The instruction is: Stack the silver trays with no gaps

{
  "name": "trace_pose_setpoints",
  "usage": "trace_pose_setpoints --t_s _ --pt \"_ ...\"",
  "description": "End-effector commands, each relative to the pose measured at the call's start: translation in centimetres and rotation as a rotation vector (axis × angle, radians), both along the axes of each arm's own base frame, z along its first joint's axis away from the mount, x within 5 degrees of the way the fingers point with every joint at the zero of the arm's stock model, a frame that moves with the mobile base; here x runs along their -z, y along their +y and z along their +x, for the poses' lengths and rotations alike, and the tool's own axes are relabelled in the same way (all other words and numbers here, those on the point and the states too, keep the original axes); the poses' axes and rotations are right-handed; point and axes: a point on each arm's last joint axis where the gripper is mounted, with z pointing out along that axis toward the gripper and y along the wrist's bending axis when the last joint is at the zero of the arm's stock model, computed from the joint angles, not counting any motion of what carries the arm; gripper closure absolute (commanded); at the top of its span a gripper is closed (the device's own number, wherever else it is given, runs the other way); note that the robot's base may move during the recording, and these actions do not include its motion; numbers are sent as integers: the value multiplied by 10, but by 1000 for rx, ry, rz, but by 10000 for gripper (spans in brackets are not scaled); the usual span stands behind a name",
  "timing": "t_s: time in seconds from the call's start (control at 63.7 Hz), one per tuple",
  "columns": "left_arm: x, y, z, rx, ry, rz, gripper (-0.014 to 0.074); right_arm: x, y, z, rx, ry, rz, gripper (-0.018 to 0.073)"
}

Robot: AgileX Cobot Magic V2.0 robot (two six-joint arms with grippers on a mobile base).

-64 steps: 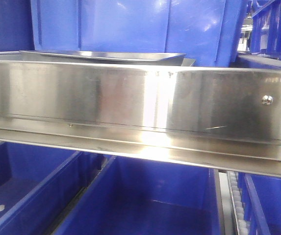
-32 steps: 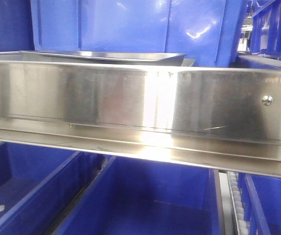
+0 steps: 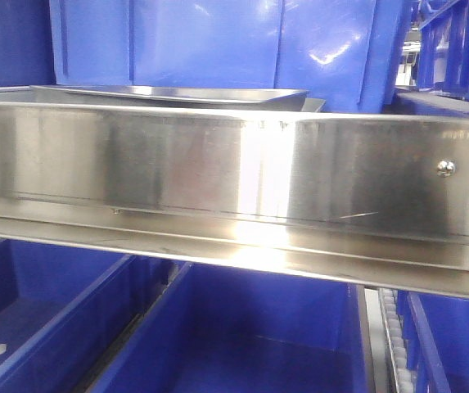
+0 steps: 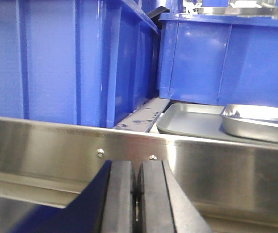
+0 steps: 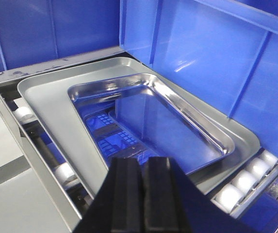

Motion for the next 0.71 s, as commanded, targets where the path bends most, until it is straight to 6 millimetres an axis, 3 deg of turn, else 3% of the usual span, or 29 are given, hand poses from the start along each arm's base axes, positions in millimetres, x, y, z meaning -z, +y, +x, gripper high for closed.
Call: trace_pose_setpoints --t_s 0.0,0.691 --pt "-3 0 -1 -7 -28 52 593 -4 0 -2 -15 -33 1 639" --pt "-5 0 -1 1 -50 -59 593 -4 0 -2 -15 -33 1 639"
